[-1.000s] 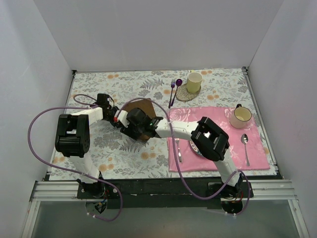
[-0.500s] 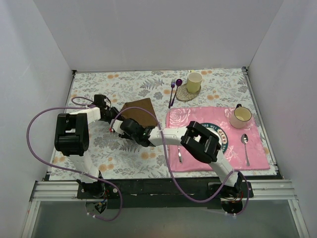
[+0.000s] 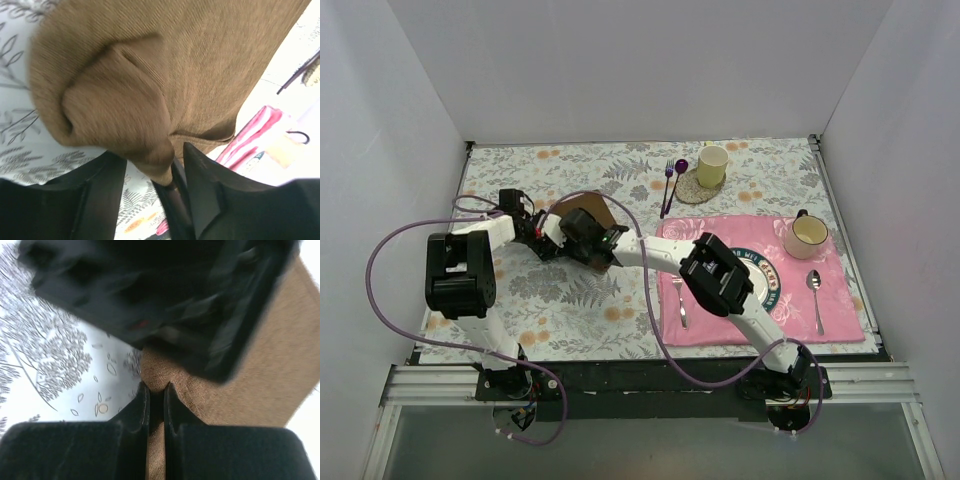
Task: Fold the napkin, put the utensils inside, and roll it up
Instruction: Roll the napkin with the utensil
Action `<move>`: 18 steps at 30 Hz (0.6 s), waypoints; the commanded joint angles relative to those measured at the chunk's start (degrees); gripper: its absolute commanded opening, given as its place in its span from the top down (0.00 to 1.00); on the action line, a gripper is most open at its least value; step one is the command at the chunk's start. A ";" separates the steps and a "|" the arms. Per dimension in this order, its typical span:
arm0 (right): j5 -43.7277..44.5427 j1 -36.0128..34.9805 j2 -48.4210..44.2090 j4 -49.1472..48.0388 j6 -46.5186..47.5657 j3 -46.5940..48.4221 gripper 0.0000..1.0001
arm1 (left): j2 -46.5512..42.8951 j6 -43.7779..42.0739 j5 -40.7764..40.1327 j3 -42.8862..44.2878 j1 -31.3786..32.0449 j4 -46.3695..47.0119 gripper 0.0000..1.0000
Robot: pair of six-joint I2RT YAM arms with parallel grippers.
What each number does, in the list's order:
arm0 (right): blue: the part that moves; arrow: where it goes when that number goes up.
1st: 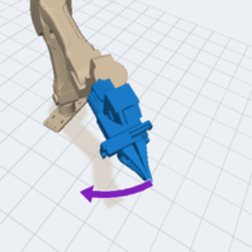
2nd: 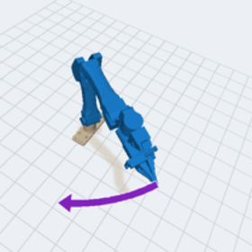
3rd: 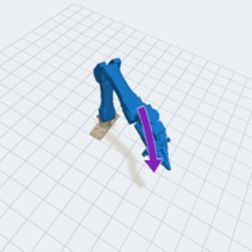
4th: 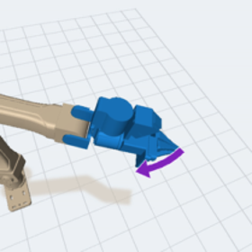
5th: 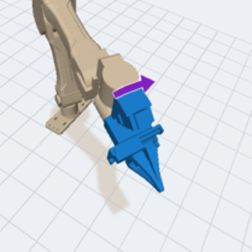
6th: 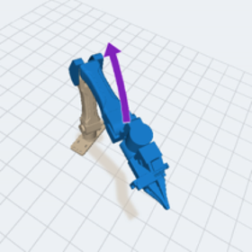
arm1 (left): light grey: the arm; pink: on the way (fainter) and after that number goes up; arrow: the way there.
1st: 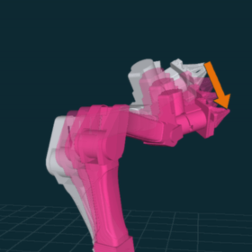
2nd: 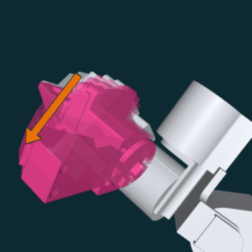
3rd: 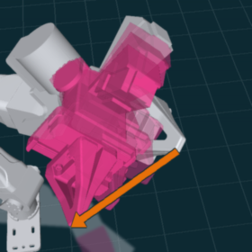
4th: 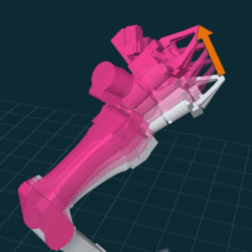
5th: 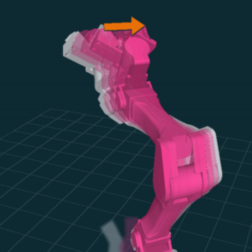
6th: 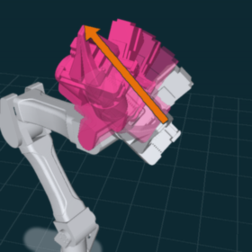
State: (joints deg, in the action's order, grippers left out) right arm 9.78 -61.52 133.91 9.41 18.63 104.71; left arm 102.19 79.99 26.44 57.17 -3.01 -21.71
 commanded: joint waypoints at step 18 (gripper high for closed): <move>-55.21 13.35 11.02 1.07 -40.94 2.52 0.99 | -14.22 5.36 -8.88 -8.65 0.10 0.53 0.21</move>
State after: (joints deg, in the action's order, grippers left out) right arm -37.82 -47.88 140.59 9.19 -11.66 110.00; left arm 88.44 84.75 12.75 49.76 -3.27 -23.46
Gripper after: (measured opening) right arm 0.098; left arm 0.828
